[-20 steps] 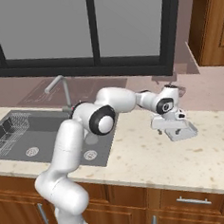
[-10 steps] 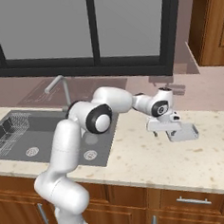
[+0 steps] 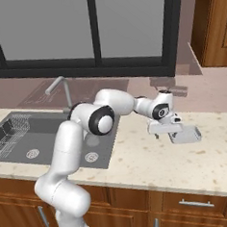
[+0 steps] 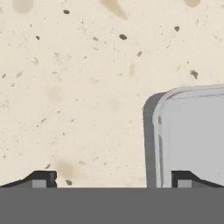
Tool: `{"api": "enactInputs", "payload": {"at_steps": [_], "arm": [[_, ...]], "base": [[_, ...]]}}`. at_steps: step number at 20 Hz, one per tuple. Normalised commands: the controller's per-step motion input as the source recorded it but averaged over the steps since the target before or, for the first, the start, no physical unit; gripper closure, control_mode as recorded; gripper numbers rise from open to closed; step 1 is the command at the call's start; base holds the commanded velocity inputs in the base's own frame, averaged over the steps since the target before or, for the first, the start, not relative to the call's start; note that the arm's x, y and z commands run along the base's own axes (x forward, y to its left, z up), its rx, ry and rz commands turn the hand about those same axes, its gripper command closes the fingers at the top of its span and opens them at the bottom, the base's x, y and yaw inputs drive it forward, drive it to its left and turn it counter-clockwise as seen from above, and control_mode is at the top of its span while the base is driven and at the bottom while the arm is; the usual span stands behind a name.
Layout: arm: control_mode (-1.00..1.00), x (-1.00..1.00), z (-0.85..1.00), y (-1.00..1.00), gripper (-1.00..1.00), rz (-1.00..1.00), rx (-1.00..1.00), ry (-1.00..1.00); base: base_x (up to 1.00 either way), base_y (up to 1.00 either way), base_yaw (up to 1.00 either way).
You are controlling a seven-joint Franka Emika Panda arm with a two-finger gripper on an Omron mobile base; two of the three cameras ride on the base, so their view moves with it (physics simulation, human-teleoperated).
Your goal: Place the tupperware in the left basin and the glass cup in the right basin of the sink.
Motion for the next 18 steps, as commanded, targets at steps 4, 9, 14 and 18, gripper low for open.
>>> {"api": "enactInputs", "payload": {"at_steps": [4,9,14,18], "arm": [[-1.0,0.12,-0.09,0.0,1.0,0.0,0.0,0.0],[-1.0,0.01,0.0,0.0,1.0,0.0,0.0,0.0],[-1.0,0.0,0.0,0.0,1.0,0.0,0.0,0.0],[-1.0,-0.04,0.15,0.0,1.0,0.0,0.0,0.0]], "base": [[0.0,0.0,0.0],[0.0,0.0,0.0],[0.0,0.0,0.0],[0.0,0.0,0.0]]}}
